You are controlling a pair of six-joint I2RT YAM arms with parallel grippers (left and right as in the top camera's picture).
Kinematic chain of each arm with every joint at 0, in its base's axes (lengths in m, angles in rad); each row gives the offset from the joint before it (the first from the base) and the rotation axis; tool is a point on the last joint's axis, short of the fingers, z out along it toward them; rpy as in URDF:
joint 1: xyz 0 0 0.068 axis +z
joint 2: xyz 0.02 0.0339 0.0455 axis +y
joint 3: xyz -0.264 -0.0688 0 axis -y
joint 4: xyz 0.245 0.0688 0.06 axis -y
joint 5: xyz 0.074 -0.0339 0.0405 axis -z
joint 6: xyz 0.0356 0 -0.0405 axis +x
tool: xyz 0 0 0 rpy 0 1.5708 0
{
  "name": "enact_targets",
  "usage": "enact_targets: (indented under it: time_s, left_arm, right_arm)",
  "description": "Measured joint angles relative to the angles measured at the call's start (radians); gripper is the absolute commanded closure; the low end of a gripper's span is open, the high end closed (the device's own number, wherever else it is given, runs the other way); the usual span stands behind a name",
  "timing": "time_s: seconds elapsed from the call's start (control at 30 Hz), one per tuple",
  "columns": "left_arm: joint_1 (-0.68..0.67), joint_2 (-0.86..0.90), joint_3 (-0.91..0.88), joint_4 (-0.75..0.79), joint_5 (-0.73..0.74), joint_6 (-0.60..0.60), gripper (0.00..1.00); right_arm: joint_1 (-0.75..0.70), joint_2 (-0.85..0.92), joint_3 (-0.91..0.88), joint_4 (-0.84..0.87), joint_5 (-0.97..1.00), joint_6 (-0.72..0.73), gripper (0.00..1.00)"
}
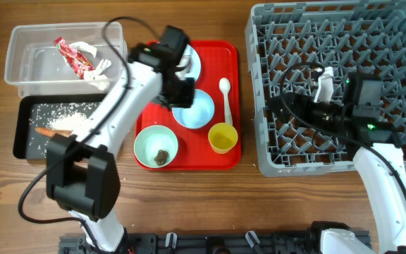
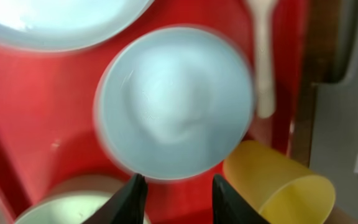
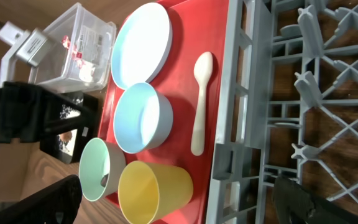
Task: Sort waste into correct bins and load items into the dishwasher rack
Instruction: 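Return the empty blue bowl onto the red tray and release, then grasp the green bowl with the brown lump using left gripper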
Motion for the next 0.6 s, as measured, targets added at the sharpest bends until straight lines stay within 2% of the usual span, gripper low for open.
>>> enact_targets:
  time_s: [0.07,0.17,0.33,0.43,0.5,0.6]
  left_arm:
    - [0.028,-0.002,-0.005,-0.083,-0.004,-0.042,0.59]
    - [0.013,-0.002,-0.074,-0.127,-0.005,-0.079,0.59]
    - [-0.043,-0.002,-0.261,-0.005,-0.005,-0.100,0.63]
    - [-0.051,-0.001,-0.333,0.065,-0.014,-0.126,0.76]
    - [-0.050,-0.001,-0.383,0.116,-0.034,-0.144,0.94]
    - [-0.050,-0.002,-0.403,0.137,-0.055,-0.161,0.96]
  right_arm:
    - [0.000,0.000,0.000,0.000,0.003,0.000,0.01]
    - [0.000,0.000,0.000,0.001,0.007,0.000,0.00]
    - [0.000,0.000,0.000,0.002,0.015,0.000,0.00]
    - [0.000,0.000,0.000,0.002,0.019,0.000,0.00]
    - [0.000,0.000,0.000,0.002,0.019,0.000,0.00]
    - [0.000,0.000,0.000,0.002,0.019,0.000,0.01]
